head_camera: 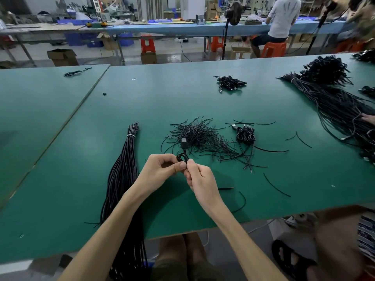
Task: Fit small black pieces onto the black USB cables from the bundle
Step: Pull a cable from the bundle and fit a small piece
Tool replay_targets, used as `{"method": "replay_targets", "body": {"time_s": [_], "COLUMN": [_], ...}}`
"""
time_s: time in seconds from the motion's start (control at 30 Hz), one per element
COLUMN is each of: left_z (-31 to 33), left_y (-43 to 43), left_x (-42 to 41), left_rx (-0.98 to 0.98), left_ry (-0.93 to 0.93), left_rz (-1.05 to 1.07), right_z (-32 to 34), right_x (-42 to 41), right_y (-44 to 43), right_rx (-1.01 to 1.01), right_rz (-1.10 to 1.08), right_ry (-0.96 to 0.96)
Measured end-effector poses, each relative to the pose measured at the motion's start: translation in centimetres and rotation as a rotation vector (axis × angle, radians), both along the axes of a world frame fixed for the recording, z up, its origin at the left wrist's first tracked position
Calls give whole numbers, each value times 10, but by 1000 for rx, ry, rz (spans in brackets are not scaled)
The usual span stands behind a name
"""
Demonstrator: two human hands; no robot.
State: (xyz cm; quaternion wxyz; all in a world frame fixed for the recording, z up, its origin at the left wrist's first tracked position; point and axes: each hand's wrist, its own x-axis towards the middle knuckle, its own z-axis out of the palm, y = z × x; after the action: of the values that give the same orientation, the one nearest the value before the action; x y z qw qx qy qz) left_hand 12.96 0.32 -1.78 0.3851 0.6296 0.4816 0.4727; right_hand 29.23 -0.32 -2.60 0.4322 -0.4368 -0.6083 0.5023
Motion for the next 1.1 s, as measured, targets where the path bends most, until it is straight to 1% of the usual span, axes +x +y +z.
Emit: {"method": "replay_targets", "body": {"time_s": [0.17,0.37,0.53,0.67,0.83,1.1], "left_z": [-2,-2,-3,-3,-3,-2], "left_y": [1,3,4,4,4,2], "left_x": [-6,-12,-13,-14,-14,-11], "left_rx": [-82,-182,-245,-240,-218,-226], "left_ry": [-123,-189,-223,-223,-226,-298], "left_rz": [-75,-183,-231,-252,-234,-225], "right_z": [-1,5,9,11,8,2], "right_x": [-1,4,6,5,4,1], "right_y": [1,0,-1,-1,0,0], "right_rx": [-7,-89,-137,-136,-135,-83], "right_rz": [35,139,218,257,242,215], "right_ry": [-28,57,133,153,164,80]}}
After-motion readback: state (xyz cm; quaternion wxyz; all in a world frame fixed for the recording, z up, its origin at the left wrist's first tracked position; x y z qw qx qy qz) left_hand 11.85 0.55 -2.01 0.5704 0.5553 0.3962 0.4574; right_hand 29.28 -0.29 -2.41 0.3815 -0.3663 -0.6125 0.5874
